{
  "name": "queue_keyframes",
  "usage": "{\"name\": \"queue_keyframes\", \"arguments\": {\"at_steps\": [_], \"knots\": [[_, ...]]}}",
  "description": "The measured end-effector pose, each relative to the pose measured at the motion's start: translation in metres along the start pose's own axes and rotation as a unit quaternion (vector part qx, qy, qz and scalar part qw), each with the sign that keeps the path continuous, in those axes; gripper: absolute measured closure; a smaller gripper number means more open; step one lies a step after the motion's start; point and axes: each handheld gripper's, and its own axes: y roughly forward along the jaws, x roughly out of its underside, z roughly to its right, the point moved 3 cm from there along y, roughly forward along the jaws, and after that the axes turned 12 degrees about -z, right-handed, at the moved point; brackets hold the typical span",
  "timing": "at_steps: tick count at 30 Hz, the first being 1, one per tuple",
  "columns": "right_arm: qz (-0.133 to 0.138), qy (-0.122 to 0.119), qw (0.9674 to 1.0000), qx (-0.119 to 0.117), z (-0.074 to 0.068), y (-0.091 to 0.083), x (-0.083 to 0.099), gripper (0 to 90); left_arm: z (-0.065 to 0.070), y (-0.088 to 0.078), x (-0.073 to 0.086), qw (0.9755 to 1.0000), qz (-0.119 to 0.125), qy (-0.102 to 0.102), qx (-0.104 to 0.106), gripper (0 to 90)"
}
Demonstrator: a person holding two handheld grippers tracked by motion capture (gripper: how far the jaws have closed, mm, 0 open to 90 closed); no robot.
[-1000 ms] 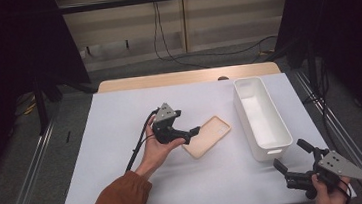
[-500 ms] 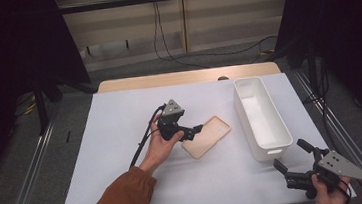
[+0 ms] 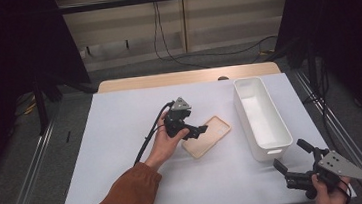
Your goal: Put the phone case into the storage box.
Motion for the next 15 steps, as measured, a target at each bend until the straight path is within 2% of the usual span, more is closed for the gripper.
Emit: {"name": "queue_keyframes", "arguments": {"at_steps": [1, 4, 7, 8, 9, 11, 12, 15], "knots": [[0.0, 0.002, 1.0, 0.0, 0.0, 0.0, 0.0, 0.0, 0.0, 0.001, 0.0, 0.9999, -0.013, -0.004, 0.001, 11.0], [0.0, 0.002, 1.0, 0.0, 0.0, 0.0, 0.0, 0.0, -0.001, 0.006, -0.001, 0.9994, -0.034, 0.001, 0.006, 9.8], [0.0, 0.002, 1.0, -0.001, 0.0, 0.0, 0.0, 0.0, -0.004, 0.009, -0.003, 0.9988, -0.046, 0.005, 0.015, 8.2], [0.0, 0.002, 1.0, -0.001, 0.0, 0.0, 0.0, 0.0, -0.005, 0.01, -0.003, 0.9987, -0.05, 0.004, 0.011, 5.4], [0.0, 0.002, 1.0, -0.001, 0.0, 0.0, 0.0, 0.0, -0.007, 0.01, -0.004, 0.9986, -0.052, 0.002, 0.006, 5.9], [0.0, 0.002, 1.0, -0.001, 0.0, 0.0, 0.0, 0.0, -0.009, 0.01, -0.005, 0.9984, -0.055, -0.003, 0.011, 6.5], [0.0, 0.002, 1.0, -0.001, 0.0, 0.0, 0.0, 0.0, -0.01, 0.01, -0.005, 0.9982, -0.059, -0.002, 0.006, 6.4], [-0.001, 0.002, 1.0, -0.001, 0.0, 0.0, 0.0, 0.0, -0.013, 0.01, -0.005, 0.9972, -0.075, -0.004, 0.008, 8.8]]}}
